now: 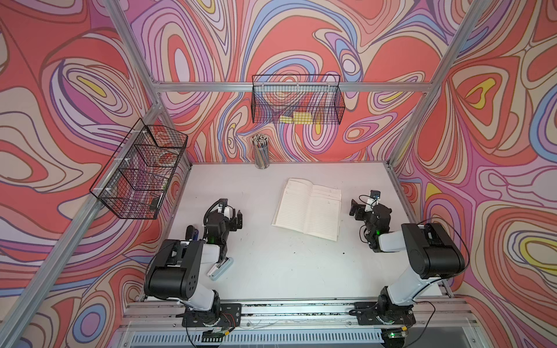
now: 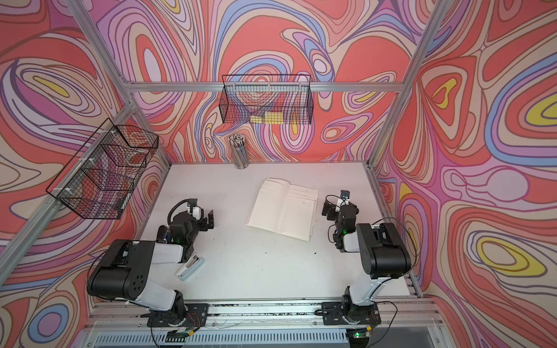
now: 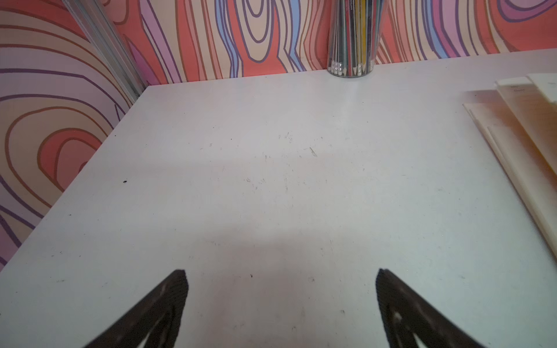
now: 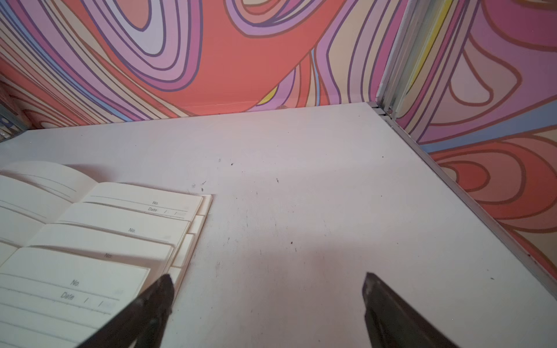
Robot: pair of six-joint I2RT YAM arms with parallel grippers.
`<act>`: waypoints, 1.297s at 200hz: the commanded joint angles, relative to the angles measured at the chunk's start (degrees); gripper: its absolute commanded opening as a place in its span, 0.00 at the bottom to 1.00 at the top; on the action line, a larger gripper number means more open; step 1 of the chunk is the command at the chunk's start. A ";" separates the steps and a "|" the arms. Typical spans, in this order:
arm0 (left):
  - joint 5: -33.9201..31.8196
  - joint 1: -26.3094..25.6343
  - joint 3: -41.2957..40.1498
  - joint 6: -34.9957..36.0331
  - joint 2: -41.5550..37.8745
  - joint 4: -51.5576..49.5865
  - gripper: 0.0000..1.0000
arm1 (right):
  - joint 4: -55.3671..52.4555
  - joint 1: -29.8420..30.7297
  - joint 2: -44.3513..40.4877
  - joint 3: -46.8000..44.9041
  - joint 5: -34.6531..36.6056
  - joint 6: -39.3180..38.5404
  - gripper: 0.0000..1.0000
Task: Close the notebook
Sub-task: Close the notebook at the center of the board.
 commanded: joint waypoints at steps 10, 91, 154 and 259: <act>-0.22 0.59 0.83 0.09 0.25 0.27 1.00 | 0.78 -0.09 0.00 0.13 0.44 0.05 0.98; -0.15 0.63 0.59 -0.05 0.28 0.82 1.00 | 0.19 -0.10 -0.70 0.19 0.36 0.10 0.98; -1.61 0.02 -2.10 -0.20 -7.83 -0.94 1.00 | -20.32 -0.12 -9.08 7.25 2.50 1.98 0.98; 20.04 -6.03 26.28 -35.61 -19.71 -59.73 0.82 | -58.61 5.85 -12.53 26.25 -22.23 20.70 0.98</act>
